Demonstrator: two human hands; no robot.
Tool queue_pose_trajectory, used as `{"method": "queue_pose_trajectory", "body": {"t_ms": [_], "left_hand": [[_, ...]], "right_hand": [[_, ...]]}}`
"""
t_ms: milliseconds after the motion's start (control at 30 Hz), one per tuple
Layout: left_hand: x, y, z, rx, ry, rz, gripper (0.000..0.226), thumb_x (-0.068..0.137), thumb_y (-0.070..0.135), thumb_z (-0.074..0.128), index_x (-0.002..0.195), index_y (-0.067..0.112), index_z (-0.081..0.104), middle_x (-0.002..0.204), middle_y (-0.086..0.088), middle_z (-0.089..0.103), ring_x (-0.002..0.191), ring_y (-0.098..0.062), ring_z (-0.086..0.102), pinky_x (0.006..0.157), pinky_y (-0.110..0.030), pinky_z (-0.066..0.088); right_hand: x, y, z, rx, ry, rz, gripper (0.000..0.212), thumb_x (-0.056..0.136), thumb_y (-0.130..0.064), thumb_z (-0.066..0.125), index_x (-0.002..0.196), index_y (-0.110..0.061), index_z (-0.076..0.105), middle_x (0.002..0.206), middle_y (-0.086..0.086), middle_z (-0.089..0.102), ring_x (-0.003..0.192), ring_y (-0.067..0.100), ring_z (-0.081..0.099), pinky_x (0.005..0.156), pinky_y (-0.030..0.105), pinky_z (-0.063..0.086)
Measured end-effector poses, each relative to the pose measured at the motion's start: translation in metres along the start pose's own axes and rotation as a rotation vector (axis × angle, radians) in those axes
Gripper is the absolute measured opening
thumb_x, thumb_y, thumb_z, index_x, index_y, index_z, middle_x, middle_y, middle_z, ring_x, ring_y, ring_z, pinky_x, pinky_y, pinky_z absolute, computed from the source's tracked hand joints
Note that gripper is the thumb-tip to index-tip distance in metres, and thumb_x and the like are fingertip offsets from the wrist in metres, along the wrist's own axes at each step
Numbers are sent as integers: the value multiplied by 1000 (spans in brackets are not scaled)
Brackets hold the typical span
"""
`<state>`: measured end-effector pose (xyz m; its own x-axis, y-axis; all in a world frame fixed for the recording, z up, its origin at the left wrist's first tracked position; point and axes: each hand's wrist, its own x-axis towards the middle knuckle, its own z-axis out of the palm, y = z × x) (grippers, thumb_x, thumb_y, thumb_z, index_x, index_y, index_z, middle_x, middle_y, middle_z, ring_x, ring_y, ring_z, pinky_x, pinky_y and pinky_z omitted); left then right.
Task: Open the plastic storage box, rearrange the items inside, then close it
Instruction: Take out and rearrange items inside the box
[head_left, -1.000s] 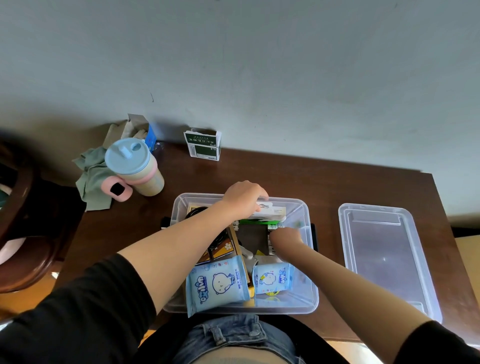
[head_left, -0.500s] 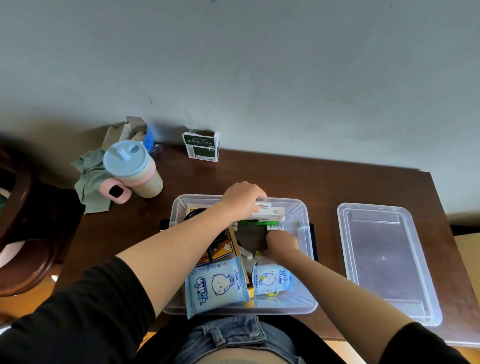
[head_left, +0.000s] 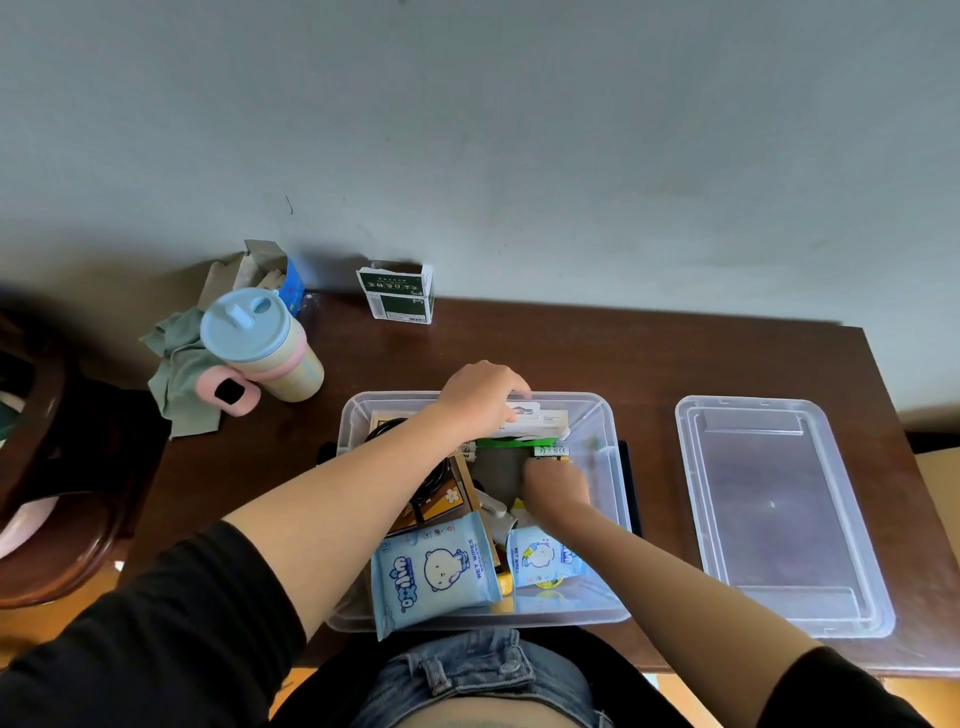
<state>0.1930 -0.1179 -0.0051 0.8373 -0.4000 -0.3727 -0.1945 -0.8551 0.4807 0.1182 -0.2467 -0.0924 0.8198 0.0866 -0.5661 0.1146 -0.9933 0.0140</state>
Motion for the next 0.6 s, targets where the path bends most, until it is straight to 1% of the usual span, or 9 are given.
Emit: {"method": "queue_pose_trajectory", "body": {"t_ms": [100, 167, 267, 300, 367, 433, 533, 600], "left_hand": [[2, 0, -2, -16, -15, -9, 38, 85, 15, 69, 122, 21, 64, 120, -6, 66, 110, -26, 60, 90, -37, 46], [4, 0, -4, -17, -27, -13, 37, 84, 16, 71, 121, 20, 66, 120, -6, 66, 108, -26, 61, 88, -34, 45], [5, 1, -6, -13, -36, -25, 36, 83, 17, 72, 118, 21, 67, 119, -7, 66, 106, -26, 61, 84, -32, 45], [5, 1, -6, -12, -37, -29, 36, 83, 18, 72, 118, 21, 67, 118, -7, 67, 105, -26, 62, 83, -31, 45], [5, 1, -6, -12, -34, -35, 36, 83, 17, 73, 118, 21, 67, 118, -7, 67, 105, -26, 62, 82, -31, 44], [5, 1, -6, -14, -30, -38, 36, 83, 17, 72, 118, 21, 67, 118, -7, 67, 105, -26, 61, 83, -31, 45], [6, 2, -6, -12, -38, -47, 37, 83, 17, 72, 119, 21, 67, 118, -6, 67, 105, -26, 62, 84, -32, 45], [6, 2, -6, -15, -43, -51, 36, 83, 17, 72, 119, 21, 67, 118, -6, 67, 105, -25, 62, 84, -32, 46]], "right_hand": [[2, -10, -8, 20, 77, -110, 30, 83, 0, 55, 111, -8, 52, 102, 10, 65, 92, 30, 64, 61, 33, 40], [7, -18, -13, 29, 128, -162, 33, 84, -6, 58, 115, -11, 49, 99, 10, 65, 87, 32, 65, 57, 33, 39], [16, -33, -20, 127, 166, -199, 20, 91, -27, 53, 109, -19, 55, 92, 8, 68, 77, 31, 65, 54, 30, 41], [18, -37, -20, 136, 151, -218, 19, 91, -29, 53, 109, -21, 55, 92, 7, 68, 76, 30, 65, 54, 29, 41], [22, -43, -19, 125, 130, -264, 24, 88, -27, 59, 112, -24, 55, 92, 6, 66, 78, 28, 65, 53, 28, 40], [23, -48, -19, 100, 131, -279, 29, 84, -21, 63, 112, -22, 54, 92, 6, 66, 80, 28, 65, 55, 28, 40], [25, -53, -19, 49, 120, -282, 34, 82, -9, 62, 114, -16, 53, 100, 8, 66, 87, 28, 65, 64, 32, 46], [27, -54, -20, 21, 112, -279, 32, 83, -8, 61, 115, -12, 54, 104, 9, 65, 92, 27, 65, 70, 34, 49]]}}
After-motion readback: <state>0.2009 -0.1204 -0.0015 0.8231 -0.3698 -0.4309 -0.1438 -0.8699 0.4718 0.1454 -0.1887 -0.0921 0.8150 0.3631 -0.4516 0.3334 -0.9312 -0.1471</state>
